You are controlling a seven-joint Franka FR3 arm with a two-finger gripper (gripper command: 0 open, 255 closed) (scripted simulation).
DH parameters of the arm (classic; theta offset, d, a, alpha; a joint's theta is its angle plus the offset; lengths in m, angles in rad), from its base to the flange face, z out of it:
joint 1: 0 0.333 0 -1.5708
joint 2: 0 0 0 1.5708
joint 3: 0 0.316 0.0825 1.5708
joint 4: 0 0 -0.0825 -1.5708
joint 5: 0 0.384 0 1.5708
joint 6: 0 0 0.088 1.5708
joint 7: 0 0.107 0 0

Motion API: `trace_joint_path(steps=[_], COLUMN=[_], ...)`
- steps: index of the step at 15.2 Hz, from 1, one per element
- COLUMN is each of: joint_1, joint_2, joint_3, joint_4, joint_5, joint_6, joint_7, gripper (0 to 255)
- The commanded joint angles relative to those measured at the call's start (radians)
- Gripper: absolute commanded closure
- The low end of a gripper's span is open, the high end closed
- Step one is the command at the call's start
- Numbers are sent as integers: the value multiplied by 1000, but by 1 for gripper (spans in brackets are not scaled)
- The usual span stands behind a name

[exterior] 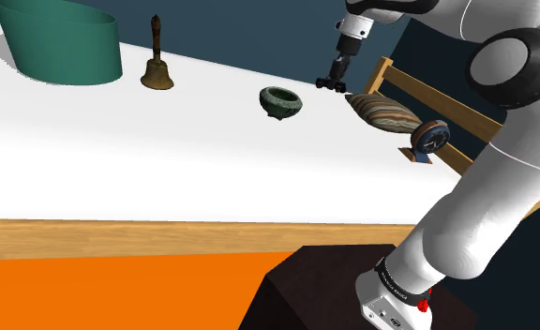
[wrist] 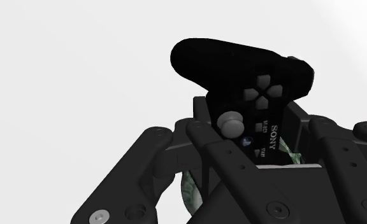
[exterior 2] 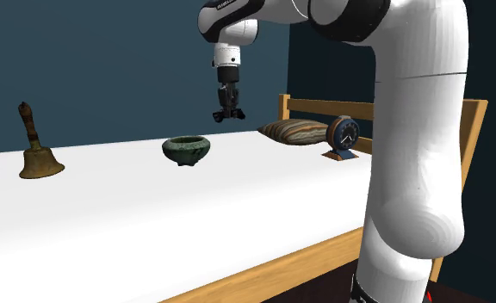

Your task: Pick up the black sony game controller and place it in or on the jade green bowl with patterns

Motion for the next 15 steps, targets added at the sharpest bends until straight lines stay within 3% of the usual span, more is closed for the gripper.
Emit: trace_joint_path(steps=[1, 7, 11, 15], joint_1=[9, 5, -34, -8], joint_2=[62, 278, 484, 441], joint_3=[12, 46, 75, 73], joint_4=[79, 373, 697, 568], joint_5=[27, 109, 174, 158], joint_6=[-23, -114, -235, -151], joint_7=[23, 83, 133, 130], gripper=[255, 255, 255, 255])
